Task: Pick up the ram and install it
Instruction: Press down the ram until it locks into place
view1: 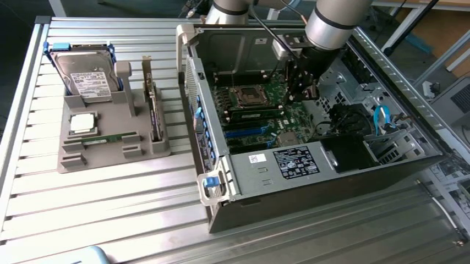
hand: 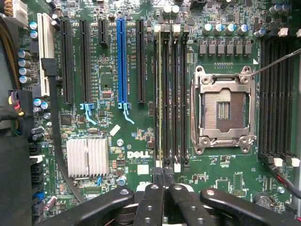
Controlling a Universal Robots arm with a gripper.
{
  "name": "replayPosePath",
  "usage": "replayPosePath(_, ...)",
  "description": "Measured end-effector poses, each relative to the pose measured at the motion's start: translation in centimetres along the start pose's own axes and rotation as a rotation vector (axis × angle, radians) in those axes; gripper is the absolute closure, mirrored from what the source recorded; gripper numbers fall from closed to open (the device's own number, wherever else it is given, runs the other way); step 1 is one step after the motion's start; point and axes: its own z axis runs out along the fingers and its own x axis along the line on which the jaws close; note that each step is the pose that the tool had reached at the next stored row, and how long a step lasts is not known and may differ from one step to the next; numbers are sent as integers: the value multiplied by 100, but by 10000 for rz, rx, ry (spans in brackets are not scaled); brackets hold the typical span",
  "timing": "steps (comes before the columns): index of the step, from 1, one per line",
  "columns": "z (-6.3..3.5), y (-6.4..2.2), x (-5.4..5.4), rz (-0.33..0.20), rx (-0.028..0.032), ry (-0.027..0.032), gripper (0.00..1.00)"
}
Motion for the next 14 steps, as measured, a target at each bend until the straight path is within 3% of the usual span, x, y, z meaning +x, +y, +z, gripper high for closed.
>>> replayPosePath(14,-1,490,8,1,0,-2,89)
